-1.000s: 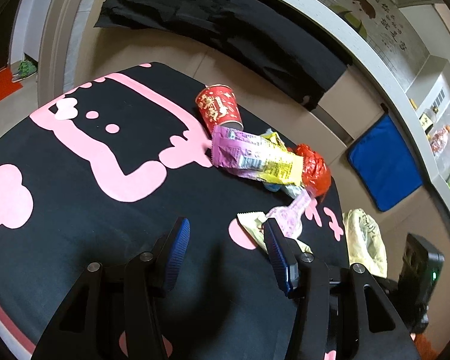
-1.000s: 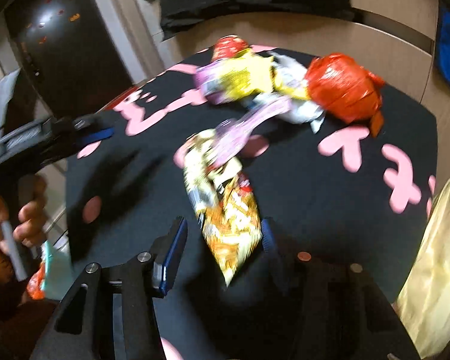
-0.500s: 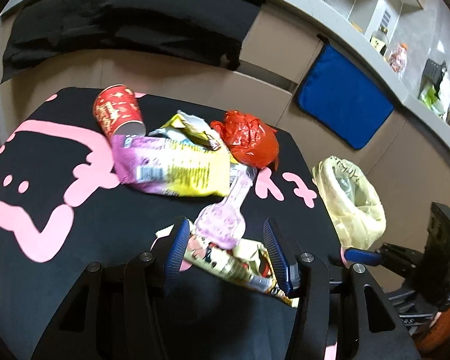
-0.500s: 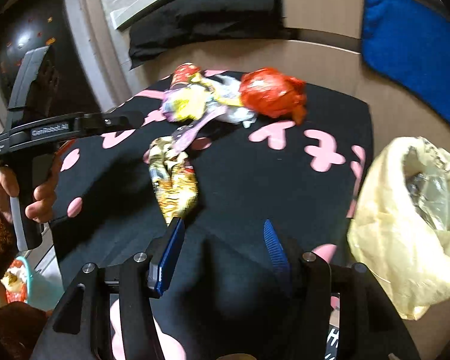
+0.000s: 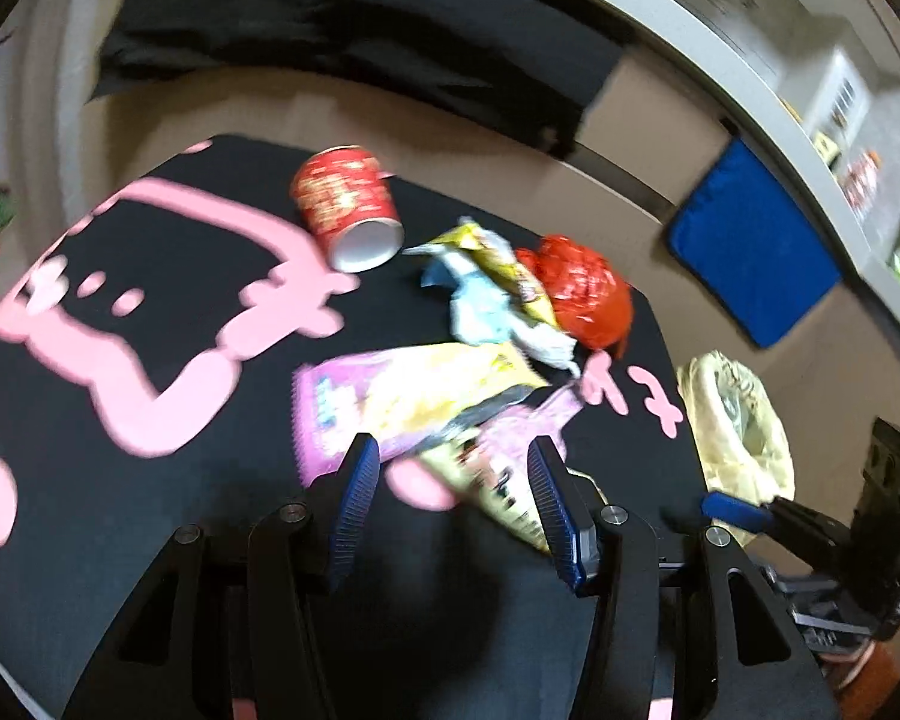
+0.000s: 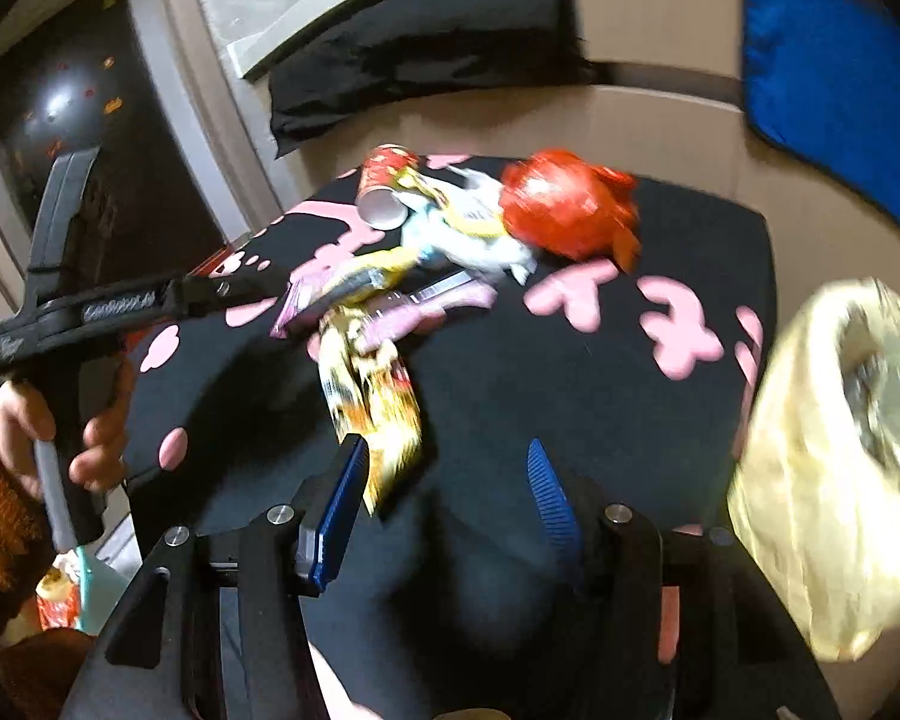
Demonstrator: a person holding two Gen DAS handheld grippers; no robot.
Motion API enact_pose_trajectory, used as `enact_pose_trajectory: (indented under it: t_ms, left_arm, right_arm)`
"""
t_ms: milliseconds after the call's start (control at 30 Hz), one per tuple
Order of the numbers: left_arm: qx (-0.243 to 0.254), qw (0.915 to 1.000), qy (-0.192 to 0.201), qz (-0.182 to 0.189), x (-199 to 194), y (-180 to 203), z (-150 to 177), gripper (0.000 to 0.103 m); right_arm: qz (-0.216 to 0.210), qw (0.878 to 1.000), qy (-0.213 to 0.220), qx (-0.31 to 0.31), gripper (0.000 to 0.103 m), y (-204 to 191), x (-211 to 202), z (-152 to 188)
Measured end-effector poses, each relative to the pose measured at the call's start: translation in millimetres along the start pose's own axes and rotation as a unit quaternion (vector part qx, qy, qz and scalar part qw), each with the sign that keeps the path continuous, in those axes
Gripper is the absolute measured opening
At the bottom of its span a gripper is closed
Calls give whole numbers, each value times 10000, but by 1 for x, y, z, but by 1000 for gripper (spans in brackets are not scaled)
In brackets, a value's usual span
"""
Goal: Collect trash
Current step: 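Grasp the long snack wrapper with the left tool and lift it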
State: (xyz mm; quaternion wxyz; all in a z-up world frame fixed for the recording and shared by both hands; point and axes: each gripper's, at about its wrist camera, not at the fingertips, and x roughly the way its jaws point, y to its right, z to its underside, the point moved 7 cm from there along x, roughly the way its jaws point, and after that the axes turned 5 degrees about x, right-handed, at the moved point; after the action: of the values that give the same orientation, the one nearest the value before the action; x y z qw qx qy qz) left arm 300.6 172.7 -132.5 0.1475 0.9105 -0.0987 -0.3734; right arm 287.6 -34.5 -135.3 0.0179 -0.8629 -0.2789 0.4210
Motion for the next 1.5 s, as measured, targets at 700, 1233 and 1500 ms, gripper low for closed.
enact_pose_trajectory:
  t_ms: [700,1233,1500]
  left_arm:
    - [-822,9962,57,291,-44,-48,48,52]
    - [-876,9955,-355,-53,19,22,52,35]
    - [-851,9961,20,-218,-20,-21,44,28]
  right_arm:
    - [-461,9950,-392,-791,49,-100,34,0]
    - [514,9965,255,609,52,27,-24,10]
    - [-281,9956,-243,855,53,-1,35,-14]
